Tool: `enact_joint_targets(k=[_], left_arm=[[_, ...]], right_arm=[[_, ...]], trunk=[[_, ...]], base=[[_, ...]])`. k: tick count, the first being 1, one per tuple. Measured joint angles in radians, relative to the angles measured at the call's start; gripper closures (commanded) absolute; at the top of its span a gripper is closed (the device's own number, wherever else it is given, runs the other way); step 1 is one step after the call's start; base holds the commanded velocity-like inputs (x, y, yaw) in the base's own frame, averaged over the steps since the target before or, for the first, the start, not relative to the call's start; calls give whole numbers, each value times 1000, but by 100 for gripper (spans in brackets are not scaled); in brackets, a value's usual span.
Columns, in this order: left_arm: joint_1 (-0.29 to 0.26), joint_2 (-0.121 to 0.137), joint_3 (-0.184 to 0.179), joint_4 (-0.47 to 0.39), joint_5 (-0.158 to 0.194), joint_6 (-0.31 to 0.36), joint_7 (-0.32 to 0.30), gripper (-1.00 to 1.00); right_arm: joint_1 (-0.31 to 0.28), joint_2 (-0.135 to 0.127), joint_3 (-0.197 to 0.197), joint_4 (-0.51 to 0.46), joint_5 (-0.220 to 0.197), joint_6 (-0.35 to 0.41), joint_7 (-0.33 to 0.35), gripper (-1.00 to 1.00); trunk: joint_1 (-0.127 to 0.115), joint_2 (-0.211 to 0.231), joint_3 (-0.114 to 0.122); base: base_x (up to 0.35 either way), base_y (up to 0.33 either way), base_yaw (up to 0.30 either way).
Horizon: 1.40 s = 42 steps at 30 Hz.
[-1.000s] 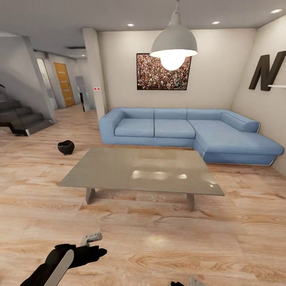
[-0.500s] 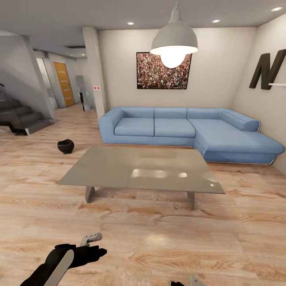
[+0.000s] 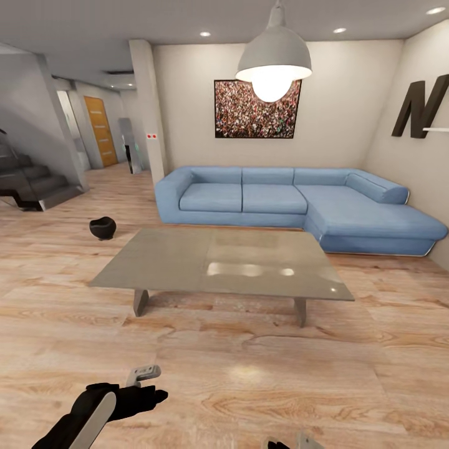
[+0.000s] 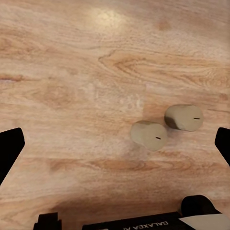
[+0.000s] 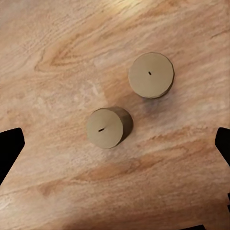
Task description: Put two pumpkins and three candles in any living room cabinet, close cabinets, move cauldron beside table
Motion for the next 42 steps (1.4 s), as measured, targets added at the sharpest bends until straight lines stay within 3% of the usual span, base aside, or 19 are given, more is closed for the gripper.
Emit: enact_joint_targets(k=[10,21,42], left_arm=[[0,0,-1,-1,1,0,0,-100],[0,0,-1,-2,2,0,-1,-100],[0,0,-3,0,0,-1,0,-100]], right_arm=[[0,0,-2,0,1,-1,0,-100],[0,0,-1,0,0,0,-3,-100],[0,0,2,0,0,-1,-1,-100]], trunk=[[38,-70,-31],[39,-70,-31],[38,-70,-31]], base=[[0,0,0],[-62,-5,0],[-59,-279,0]])
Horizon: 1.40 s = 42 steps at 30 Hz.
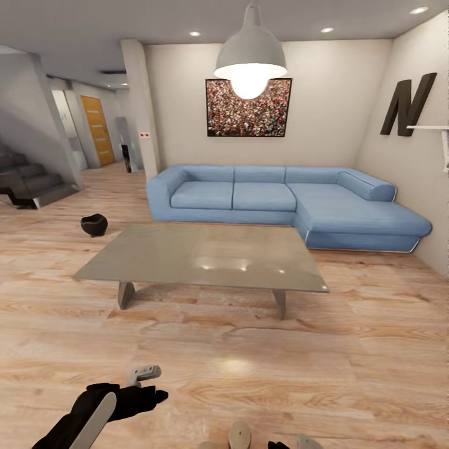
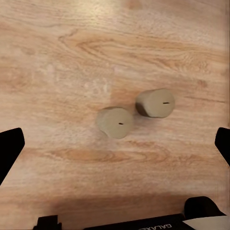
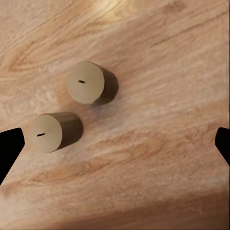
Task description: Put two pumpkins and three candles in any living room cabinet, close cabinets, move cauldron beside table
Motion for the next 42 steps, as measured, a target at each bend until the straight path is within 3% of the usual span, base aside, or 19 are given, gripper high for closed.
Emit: enact_joint_targets(k=[19,42], left_arm=[[0,0,-1,1,-2,0,0,-100],[0,0,0,1,-3,1,0,-100]], right_arm=[[0,0,0,0,-1,0,1,-100],[0,0,2,0,1,0,2,-100]], trunk=[[0,0,0],[0,0,0]], base=[[49,-290,0],[108,-66,0]])
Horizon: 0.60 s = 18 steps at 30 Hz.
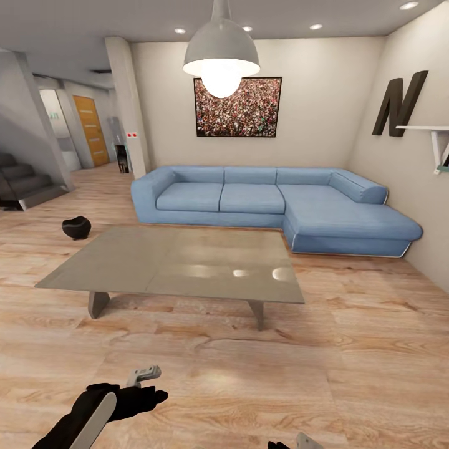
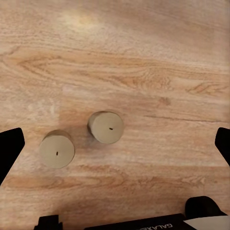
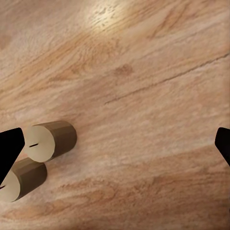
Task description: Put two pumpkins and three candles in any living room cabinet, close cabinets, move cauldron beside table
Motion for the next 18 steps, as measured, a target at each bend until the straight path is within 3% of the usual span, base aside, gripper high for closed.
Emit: enact_joint_targets(k=[6,16,18], left_arm=[[0,0,2,-6,3,0,0,-100],[0,0,2,-2,0,0,0,-100],[-11,-11,-9,9,-10,-11,10,-100]], right_arm=[[0,0,-1,0,0,0,-1,-100],[0,0,1,0,1,1,1,-100],[0,-11,-9,-11,-11,11,11,-100]], trunk=[[0,0,0],[38,-70,-31],[38,-70,-31]], base=[[0,3,0],[0,0,0],[0,0,0]])
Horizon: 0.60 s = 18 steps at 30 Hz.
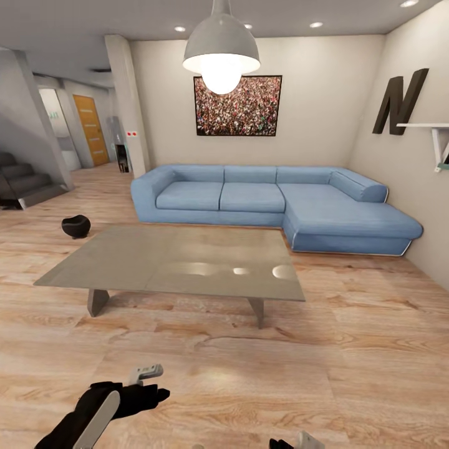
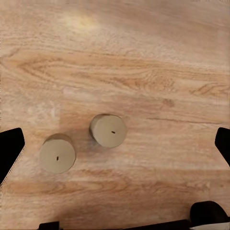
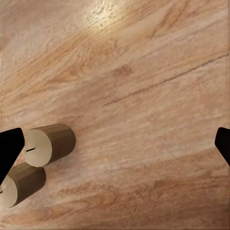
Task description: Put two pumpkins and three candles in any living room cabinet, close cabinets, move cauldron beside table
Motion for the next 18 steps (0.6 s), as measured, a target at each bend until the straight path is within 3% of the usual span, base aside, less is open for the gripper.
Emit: enact_joint_targets(k=[4,9,14,18], left_arm=[[-19,-1,-22,22,-12,-22,22,-100],[7,26,5,-2,15,1,-5,-100],[8,27,26,-30,44,28,-30,-100],[9,27,27,-40,44,51,-30,-100]], right_arm=[[-23,-23,-20,-23,-25,20,20,-100],[-52,-18,-48,-51,-52,49,14,-100],[-80,-19,-76,-79,-80,77,16,-100],[-103,-19,-98,-102,-103,100,18,-100]], trunk=[[0,0,0],[0,0,0],[11,-21,-9],[11,-21,-9]], base=[[0,0,0],[0,0,0],[0,0,0],[0,0,0]])
